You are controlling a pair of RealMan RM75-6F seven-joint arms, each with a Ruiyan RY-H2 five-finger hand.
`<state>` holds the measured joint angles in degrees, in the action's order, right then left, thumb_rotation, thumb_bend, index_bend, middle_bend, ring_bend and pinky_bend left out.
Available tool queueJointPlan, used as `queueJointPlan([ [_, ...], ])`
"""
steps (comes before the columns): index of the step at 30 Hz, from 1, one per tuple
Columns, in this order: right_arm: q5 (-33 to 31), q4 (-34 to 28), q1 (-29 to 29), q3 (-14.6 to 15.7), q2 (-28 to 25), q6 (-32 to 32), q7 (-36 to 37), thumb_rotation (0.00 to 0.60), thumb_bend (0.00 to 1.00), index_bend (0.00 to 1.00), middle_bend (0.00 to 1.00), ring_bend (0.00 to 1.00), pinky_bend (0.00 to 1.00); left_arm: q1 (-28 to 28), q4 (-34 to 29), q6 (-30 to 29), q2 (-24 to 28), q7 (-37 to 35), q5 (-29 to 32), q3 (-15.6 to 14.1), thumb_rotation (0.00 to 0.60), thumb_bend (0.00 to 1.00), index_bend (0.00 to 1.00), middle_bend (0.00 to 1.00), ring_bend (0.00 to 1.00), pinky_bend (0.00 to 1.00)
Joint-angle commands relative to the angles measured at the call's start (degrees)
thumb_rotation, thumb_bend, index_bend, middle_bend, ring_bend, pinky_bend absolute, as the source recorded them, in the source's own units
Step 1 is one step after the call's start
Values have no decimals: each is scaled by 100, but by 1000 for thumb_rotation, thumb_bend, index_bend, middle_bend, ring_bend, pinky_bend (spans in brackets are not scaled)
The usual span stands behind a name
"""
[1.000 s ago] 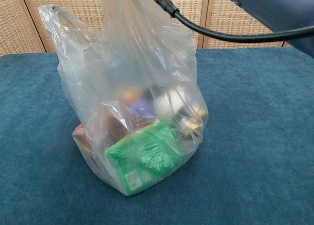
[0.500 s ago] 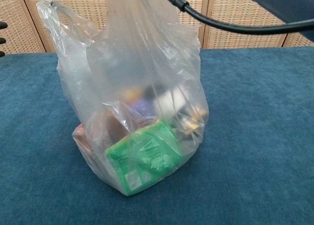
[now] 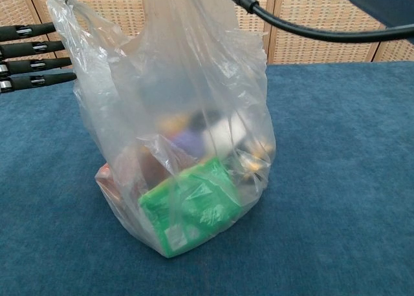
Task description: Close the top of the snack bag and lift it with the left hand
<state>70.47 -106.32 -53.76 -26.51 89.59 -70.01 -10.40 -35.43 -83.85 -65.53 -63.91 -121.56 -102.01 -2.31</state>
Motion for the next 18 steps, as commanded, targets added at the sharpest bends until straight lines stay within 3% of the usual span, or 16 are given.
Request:
queueJointPlan([
  [1,1,-2,2,5,-3,-2,1,600,904,166,0,0,111,-222,133,-76,-110,-371,-95,-94,600,171,0,0,35,112],
  [7,0,-32,-8,9,-11,-3,-25,600,904,166,0,0,111,-629,205,-133,-188,-1028,-244,-178,600,159,0,0,39,113],
  [18,32,-100,18,44,-82,-10,-49,600,908,166,5,0,111,-1102,104,7,-318,-1301,92,-59,600,150,0,0,38,108],
])
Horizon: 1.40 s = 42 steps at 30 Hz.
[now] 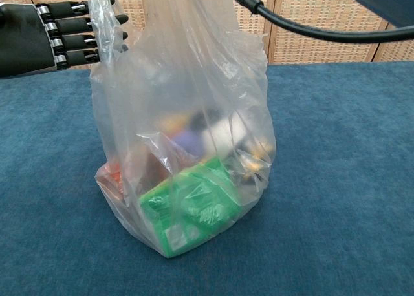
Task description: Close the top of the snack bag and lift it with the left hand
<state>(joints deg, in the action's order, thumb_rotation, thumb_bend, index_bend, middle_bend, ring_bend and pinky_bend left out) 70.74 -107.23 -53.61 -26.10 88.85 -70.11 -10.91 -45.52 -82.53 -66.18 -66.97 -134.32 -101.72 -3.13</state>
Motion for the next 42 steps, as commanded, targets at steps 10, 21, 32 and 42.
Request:
queueJointPlan([
  [10,31,-84,14,1,-48,-7,37,600,910,167,6,0,111,-569,-282,879,152,91,557,103,600,118,0,0,37,104],
  [21,64,-97,18,26,-52,-9,63,600,915,166,7,0,111,-947,-322,1473,196,-256,783,179,600,55,0,0,36,83],
  [32,103,-137,50,52,-102,-18,88,600,916,167,9,0,111,-1192,-521,2366,313,-243,1450,336,600,45,0,0,41,60],
  [42,236,-255,138,142,-191,-47,145,600,914,167,9,0,112,-587,345,328,-510,-897,543,456,600,178,124,157,217,259],
])
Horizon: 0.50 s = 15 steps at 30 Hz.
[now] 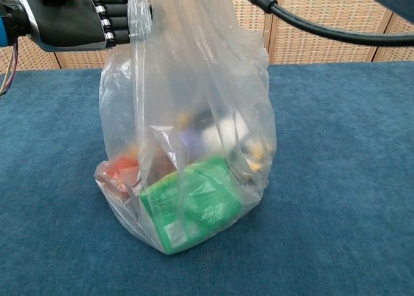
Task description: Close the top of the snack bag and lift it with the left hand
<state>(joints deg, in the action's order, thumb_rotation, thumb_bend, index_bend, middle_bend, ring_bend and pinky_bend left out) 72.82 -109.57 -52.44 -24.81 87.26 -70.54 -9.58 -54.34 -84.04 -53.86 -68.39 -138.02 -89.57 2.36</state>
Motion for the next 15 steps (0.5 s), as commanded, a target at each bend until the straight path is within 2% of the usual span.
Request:
queueJointPlan([
  [1,40,-31,28,11,-49,-8,15,600,915,166,9,0,111,292,625,-1082,-329,-693,-995,-251,600,178,166,210,259,273],
  [4,59,-47,48,-1,-97,-15,25,600,915,167,10,0,111,219,1425,-1890,-233,-1097,-2210,-898,600,174,246,310,348,281],
  [6,45,-55,54,-20,-98,-25,48,600,917,167,10,0,111,166,1966,-2257,-194,-1185,-2704,-1283,600,164,247,309,345,279],
  [8,32,-59,53,-29,-86,-29,59,600,919,167,10,0,111,183,2134,-2231,-185,-1048,-2633,-1426,584,153,217,258,289,261],
  [10,30,-63,51,-22,-71,-32,57,600,916,167,10,0,111,192,2052,-2047,-176,-830,-2416,-1452,548,131,137,119,165,194],
  [12,35,-69,49,-14,-57,-35,41,600,916,167,10,0,111,166,1928,-1932,-169,-713,-2267,-1473,535,109,59,24,79,126],
  [15,53,-75,41,4,-39,-34,2,600,918,168,10,0,112,10,1840,-1920,-187,-688,-2372,-1617,529,96,4,0,36,90],
])
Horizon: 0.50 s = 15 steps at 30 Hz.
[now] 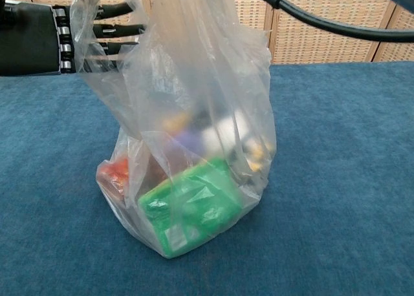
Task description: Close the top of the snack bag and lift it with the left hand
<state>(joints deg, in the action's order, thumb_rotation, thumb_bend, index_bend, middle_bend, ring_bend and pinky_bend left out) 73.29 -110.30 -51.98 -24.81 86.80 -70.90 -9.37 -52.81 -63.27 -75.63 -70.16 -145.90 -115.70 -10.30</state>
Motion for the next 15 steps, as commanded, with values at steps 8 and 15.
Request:
queueJointPlan([
  [8,-10,-32,0,-21,-28,-7,-83,600,918,168,10,0,111,-393,-6,-65,-50,192,-23,-723,529,92,0,0,33,83],
  [15,-13,-75,3,-31,-49,-7,-100,600,920,168,10,0,111,-529,210,-460,-196,-125,-27,-777,530,92,11,0,33,78],
])
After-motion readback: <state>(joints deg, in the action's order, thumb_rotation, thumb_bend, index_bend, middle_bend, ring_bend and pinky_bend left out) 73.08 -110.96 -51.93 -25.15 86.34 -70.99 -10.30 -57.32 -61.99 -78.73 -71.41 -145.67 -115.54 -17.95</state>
